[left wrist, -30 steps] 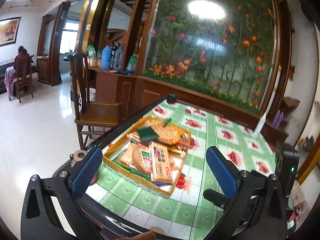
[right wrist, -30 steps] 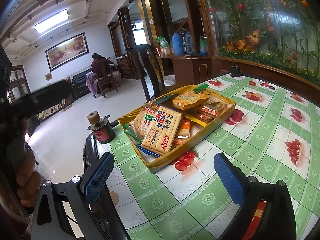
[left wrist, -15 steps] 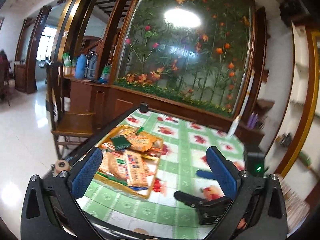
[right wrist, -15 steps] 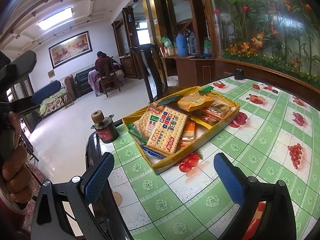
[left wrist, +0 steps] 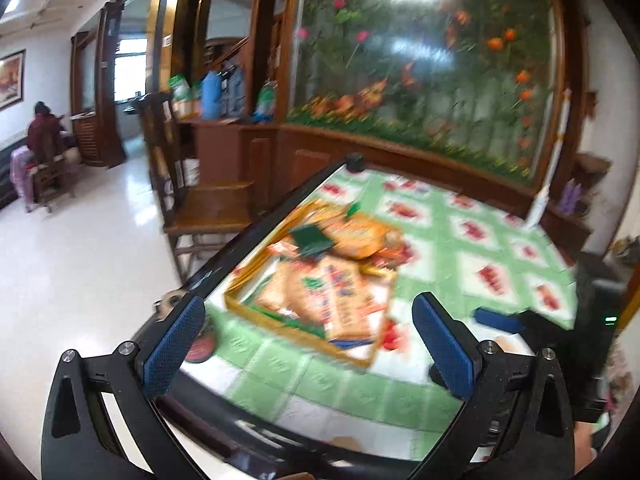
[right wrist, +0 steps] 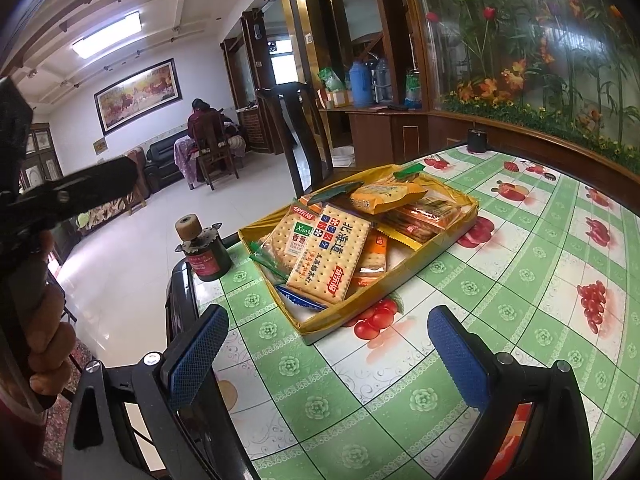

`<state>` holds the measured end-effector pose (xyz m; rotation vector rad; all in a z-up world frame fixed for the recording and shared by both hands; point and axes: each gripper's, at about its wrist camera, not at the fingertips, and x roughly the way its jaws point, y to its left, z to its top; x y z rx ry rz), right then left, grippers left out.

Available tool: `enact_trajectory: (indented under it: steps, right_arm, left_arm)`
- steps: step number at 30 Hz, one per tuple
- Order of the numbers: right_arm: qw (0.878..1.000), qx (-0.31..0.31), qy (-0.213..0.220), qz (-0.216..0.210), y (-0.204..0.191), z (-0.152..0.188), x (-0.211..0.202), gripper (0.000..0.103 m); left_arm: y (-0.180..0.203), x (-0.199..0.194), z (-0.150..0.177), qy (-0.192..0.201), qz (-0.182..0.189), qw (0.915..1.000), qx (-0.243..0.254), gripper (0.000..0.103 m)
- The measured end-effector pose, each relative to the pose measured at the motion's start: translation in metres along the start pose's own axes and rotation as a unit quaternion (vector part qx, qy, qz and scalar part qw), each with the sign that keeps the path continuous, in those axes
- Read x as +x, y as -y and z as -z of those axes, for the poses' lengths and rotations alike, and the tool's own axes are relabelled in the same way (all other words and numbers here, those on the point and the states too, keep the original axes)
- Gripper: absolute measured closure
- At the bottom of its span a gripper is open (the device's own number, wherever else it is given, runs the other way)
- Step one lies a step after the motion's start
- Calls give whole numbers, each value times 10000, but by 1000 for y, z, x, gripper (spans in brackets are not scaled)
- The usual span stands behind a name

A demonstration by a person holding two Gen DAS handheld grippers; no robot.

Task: Organize snacks

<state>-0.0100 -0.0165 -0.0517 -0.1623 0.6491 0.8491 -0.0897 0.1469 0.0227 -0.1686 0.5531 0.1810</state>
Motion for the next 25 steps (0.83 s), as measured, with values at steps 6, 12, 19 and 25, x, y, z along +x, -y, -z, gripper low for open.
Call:
enact_trajectory:
  steps: [6,12,19,25]
  right_arm:
    - [10000,-50,-39,-29,-4,0,4,2]
    - [9999,-74,-92,-17,-5,1,6,2]
    - [9999,-96,-74,14,-6,0,3,2]
    - [9999,-145,-68,1,-7,-1,1,2]
  left_arm:
    - [-5,3,-1,-106,410,9987,-289,0]
    - [-9,12,-7,-404,913,9928,-663,0]
    - [-24,14,-14,-548,1384,9815,-1205,0]
    - [-18,15,-15,-501,900,9903,-929,0]
